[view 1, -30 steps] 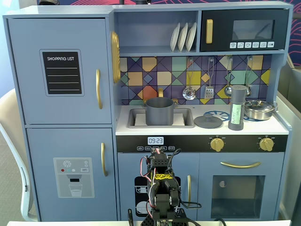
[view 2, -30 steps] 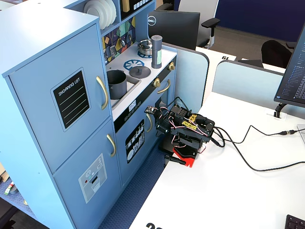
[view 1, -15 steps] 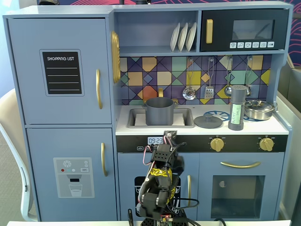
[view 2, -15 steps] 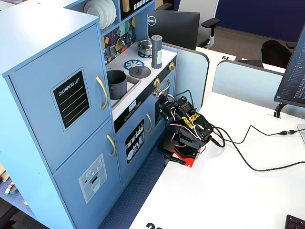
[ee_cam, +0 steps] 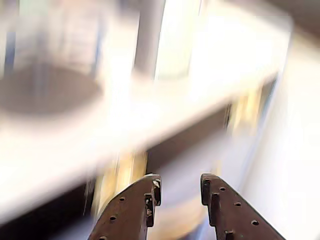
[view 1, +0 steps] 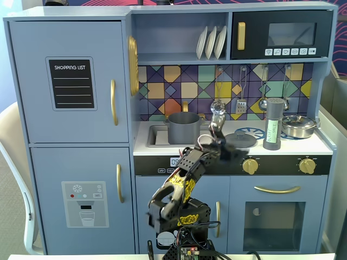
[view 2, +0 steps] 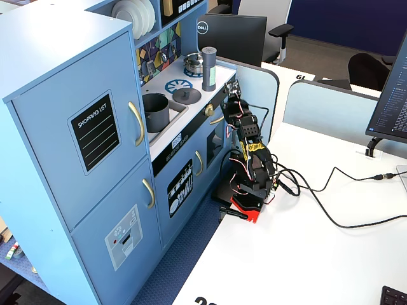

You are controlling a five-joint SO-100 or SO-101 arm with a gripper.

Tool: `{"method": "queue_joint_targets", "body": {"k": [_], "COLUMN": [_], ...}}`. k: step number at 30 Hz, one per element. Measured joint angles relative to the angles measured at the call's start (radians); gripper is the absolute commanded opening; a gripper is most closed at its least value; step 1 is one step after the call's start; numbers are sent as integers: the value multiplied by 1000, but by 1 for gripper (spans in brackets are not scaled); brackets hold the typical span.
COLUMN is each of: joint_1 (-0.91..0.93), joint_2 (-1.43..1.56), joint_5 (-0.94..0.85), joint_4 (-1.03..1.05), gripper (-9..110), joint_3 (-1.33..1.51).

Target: Put salt in the gray recipient

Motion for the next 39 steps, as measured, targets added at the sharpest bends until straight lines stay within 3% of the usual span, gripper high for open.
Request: {"method": "queue_joint_targets", "body": {"k": [4, 13, 18, 24, 39], "joint_1": [8, 31, 29, 29, 29], "joint_2": [-124, -367, -472, -614, -922], "joint_5": [0, 32, 84, 117, 115], "joint_4": [-193, -462, -538, -572, -673], "gripper": [3, 37, 48, 53, 52], "joint_3": [-38, -98, -163, -272, -466]}}
